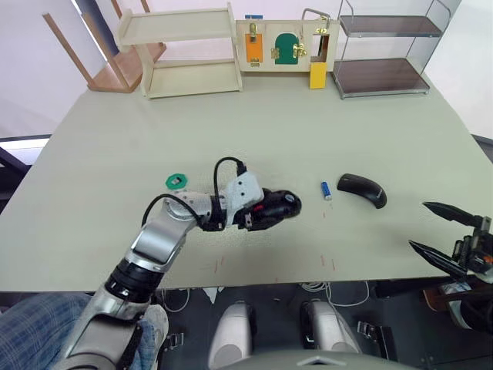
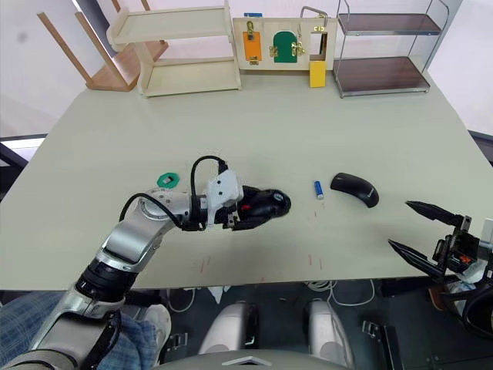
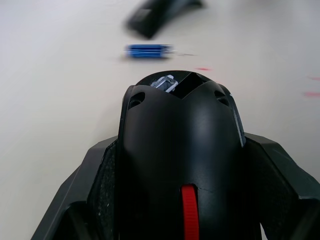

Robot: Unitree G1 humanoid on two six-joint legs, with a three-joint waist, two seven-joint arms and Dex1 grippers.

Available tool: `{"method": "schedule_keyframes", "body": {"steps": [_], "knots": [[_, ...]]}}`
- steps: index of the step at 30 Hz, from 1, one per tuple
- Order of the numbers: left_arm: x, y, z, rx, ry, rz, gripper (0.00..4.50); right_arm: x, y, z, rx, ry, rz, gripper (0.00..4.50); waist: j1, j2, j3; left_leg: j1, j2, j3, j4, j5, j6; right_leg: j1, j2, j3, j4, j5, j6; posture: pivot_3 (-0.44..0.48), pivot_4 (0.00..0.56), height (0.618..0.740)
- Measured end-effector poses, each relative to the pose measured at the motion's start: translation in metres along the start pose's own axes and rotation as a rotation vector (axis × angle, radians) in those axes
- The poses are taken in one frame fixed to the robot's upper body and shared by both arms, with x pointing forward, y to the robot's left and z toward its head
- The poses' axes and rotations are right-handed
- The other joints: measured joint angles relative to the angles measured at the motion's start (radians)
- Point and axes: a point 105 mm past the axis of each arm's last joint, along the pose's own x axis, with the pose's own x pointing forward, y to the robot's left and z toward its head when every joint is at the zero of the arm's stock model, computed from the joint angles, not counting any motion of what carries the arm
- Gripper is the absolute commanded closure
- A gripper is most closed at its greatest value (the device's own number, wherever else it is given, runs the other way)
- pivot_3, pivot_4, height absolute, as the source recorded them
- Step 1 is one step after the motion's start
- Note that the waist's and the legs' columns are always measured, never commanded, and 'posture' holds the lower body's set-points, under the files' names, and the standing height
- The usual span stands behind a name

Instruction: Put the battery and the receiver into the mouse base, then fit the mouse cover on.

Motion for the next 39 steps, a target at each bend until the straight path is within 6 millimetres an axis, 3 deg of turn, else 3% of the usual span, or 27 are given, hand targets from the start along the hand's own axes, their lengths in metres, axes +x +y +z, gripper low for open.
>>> {"method": "schedule_keyframes", "body": {"steps": [6, 24, 39], "knots": [[0.003, -0.014, -0.008, -0.009, 0.024, -0.132, 1.56, 0.007, -0.001, 0.005, -0.014, -0.013, 0.012, 0.0, 0.001, 0.0, 0.0, 0.0, 0.0, 0.0, 0.0, 0.0, 0.0, 0.0, 0.0, 0.0, 0.0, 0.0, 0.0, 0.0, 0.15, 0.74], [0.003, -0.01, -0.025, -0.009, 0.089, -0.129, 1.56, 0.006, 0.007, 0.0, 0.017, -0.001, 0.059, 0.0, 0.002, 0.0, 0.0, 0.0, 0.0, 0.0, 0.0, 0.0, 0.0, 0.0, 0.0, 0.0, 0.0, 0.0, 0.001, 0.0, 0.15, 0.74], [0.003, -0.008, -0.025, -0.001, 0.097, -0.146, 1.56, 0.003, 0.024, -0.006, 0.06, 0.029, 0.172, 0.0, 0.002, 0.0, 0.0, 0.0, 0.0, 0.0, 0.001, 0.0, 0.0, 0.0, 0.0, 0.0, 0.001, -0.001, 0.001, 0.0, 0.15, 0.74]]}}
